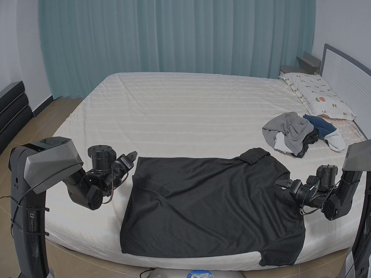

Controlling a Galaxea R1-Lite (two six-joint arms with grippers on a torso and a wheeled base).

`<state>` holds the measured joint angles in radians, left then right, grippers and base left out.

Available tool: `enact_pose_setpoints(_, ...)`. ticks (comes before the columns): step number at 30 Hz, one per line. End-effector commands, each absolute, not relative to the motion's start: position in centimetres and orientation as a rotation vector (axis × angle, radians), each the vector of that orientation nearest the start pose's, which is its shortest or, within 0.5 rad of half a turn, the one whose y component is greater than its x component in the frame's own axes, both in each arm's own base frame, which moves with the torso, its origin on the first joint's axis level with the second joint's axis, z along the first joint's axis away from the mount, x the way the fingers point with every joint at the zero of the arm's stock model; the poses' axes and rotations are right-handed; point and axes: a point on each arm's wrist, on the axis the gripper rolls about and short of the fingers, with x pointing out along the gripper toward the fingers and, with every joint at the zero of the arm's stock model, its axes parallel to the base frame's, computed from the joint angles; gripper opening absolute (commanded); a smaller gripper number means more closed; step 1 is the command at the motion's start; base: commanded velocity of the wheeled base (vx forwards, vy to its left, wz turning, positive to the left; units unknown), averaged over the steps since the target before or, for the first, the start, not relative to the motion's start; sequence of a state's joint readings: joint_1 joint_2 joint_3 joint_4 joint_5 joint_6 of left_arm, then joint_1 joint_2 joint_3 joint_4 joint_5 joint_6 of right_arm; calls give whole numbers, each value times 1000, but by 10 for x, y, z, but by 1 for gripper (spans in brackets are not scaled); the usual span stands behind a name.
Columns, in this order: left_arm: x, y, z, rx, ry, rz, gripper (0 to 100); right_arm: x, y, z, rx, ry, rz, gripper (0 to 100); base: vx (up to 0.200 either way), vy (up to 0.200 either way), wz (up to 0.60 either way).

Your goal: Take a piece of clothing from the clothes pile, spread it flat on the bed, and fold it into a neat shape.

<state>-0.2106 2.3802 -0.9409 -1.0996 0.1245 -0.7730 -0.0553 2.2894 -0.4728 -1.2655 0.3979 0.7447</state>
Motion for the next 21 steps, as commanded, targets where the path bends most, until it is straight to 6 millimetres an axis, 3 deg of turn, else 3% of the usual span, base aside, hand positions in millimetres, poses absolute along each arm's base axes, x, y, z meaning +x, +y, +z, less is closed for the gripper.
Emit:
enact_pose_setpoints(1,455,-86,0,-706,406,56,100,319,-11,-21,850,647,116,100,0,0,0)
enact_pose_setpoints(6,481,-86,-14,-706,411,70,100,319,-12,-24,857,658,121,100,0,0,0)
enact_pose_setpoints(15,484,-86,-29,-764,475,40,100,321,-14,-26,859,657,118,100,0,0,0)
enact_pose_setpoints(21,494,-88,-23,-839,443,30,100,321,-15,-27,860,655,112,100,0,0,0)
